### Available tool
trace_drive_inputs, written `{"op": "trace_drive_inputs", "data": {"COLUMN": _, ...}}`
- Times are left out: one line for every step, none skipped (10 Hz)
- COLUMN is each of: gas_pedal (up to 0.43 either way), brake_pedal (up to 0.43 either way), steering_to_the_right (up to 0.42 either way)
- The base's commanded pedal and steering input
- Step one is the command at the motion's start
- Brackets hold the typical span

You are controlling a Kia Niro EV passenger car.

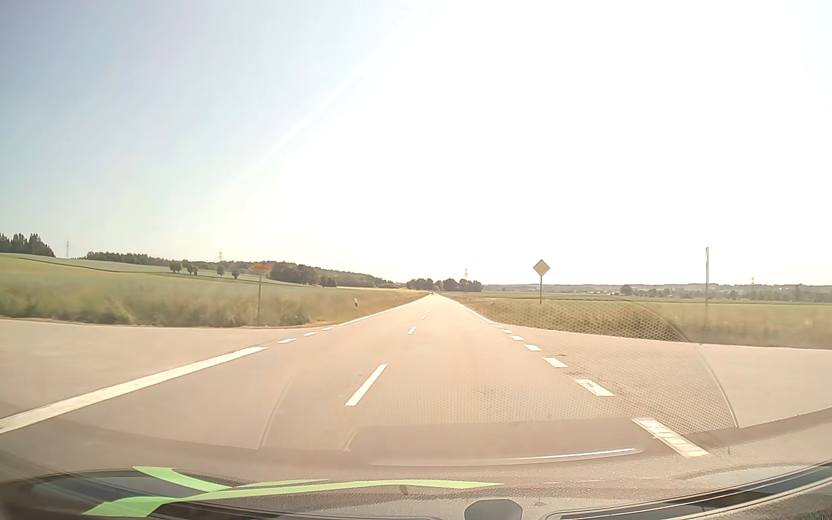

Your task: Follow the waypoints while adhering to traffic rules and regulations

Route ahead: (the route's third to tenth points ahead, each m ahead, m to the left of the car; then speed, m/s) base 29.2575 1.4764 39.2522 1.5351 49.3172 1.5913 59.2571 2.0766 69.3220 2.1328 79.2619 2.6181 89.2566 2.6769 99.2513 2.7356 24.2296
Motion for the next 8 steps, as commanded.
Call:
{"op": "trace_drive_inputs", "data": {"gas_pedal": 0.24, "brake_pedal": 0.0, "steering_to_the_right": -0.001}}
{"op": "trace_drive_inputs", "data": {"gas_pedal": 0.24, "brake_pedal": 0.0, "steering_to_the_right": -0.001}}
{"op": "trace_drive_inputs", "data": {"gas_pedal": 0.24, "brake_pedal": 0.0, "steering_to_the_right": -0.001}}
{"op": "trace_drive_inputs", "data": {"gas_pedal": 0.22, "brake_pedal": 0.0, "steering_to_the_right": -0.001}}
{"op": "trace_drive_inputs", "data": {"gas_pedal": 0.209, "brake_pedal": 0.0, "steering_to_the_right": -0.001}}
{"op": "trace_drive_inputs", "data": {"gas_pedal": 0.209, "brake_pedal": 0.0, "steering_to_the_right": -0.001}}
{"op": "trace_drive_inputs", "data": {"gas_pedal": 0.22, "brake_pedal": 0.0, "steering_to_the_right": -0.001}}
{"op": "trace_drive_inputs", "data": {"gas_pedal": 0.22, "brake_pedal": 0.0, "steering_to_the_right": -0.001}}
